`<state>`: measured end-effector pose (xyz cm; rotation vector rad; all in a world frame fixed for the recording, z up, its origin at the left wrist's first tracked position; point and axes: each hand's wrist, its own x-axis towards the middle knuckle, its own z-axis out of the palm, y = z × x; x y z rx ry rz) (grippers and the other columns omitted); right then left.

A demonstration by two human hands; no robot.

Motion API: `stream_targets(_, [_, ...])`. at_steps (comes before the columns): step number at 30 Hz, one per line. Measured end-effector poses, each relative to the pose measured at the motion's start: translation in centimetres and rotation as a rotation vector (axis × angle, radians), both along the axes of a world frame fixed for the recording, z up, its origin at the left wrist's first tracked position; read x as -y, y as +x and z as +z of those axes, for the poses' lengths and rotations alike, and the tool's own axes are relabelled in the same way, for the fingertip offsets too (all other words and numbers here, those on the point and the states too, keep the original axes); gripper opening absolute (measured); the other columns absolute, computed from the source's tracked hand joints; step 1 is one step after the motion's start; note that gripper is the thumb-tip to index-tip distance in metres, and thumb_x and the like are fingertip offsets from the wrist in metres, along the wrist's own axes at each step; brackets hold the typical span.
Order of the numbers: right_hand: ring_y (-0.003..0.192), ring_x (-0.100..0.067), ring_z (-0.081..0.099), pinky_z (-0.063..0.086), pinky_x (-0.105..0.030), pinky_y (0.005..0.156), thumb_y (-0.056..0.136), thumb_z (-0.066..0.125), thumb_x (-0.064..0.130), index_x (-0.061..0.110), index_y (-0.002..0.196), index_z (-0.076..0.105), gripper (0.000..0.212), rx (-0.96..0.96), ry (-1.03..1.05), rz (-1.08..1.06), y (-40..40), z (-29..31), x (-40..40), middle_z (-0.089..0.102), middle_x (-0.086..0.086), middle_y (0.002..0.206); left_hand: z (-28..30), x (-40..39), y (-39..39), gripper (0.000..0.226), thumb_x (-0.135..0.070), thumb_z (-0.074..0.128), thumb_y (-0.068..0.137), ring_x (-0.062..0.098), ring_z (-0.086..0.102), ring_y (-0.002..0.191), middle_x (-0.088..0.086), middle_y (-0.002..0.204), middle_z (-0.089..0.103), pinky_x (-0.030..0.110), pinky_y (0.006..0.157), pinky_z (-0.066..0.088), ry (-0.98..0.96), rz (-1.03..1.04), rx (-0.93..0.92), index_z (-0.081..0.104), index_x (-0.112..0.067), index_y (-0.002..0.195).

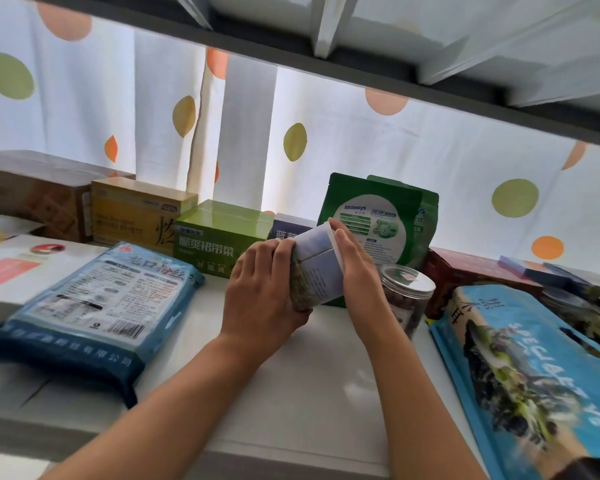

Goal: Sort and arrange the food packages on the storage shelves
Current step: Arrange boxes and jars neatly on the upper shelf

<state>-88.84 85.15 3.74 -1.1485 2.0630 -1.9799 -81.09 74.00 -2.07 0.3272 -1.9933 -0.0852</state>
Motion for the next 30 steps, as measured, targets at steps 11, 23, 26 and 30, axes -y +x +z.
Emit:
stream_targets(11, [0.132,-0.018,0.047,0.042,-0.05,0.113,0.095,0.045,0.057,0.086,0.081,0.05,0.033,0.0,0.027,-0.018,1.3,0.8,-0.3,0.048,0.007,0.141,0.1,-0.1,0.3,0.096,-0.046,0.087,0.053,0.031,0.056,0.108,0.013,0.12,0.057,0.042,0.09,0.052,-0.035,-0.02,-0.033,0.042,-0.011,0.13])
stream_targets(23, [0.12,-0.011,0.056,0.052,-0.032,0.098,0.098,0.051,0.054,0.037,0.133,0.06,0.039,0.027,-0.032,-0.023,0.5,0.5,-0.6,0.057,0.004,0.135,0.1,-0.8,0.3,0.103,-0.048,0.091,0.047,0.023,0.052,0.105,0.005,0.12,0.056,0.035,0.087,0.048,0.134,-0.077,0.007,0.04,-0.018,0.131])
stream_targets(26, [0.114,-0.009,0.058,0.052,-0.031,0.094,0.091,0.044,0.058,0.027,0.13,0.064,0.054,-0.051,-0.089,-0.087,-0.1,0.2,-0.7,0.062,0.007,0.123,0.3,-1.8,0.0,0.101,-0.05,0.09,0.049,0.017,0.047,0.109,-0.001,0.121,0.053,0.029,0.091,0.035,0.29,-0.145,-0.001,0.038,-0.021,0.131])
stream_targets(30, [0.104,0.006,0.056,0.046,-0.018,0.091,0.107,0.039,0.037,0.018,0.114,0.069,0.036,-0.166,-0.082,-0.197,-1.2,-0.2,-0.8,0.064,0.009,0.11,0.0,-1.6,0.0,0.102,-0.05,0.091,0.054,0.014,0.045,0.111,-0.007,0.116,0.043,0.031,0.093,0.045,0.565,-0.264,0.011,0.03,-0.024,0.131])
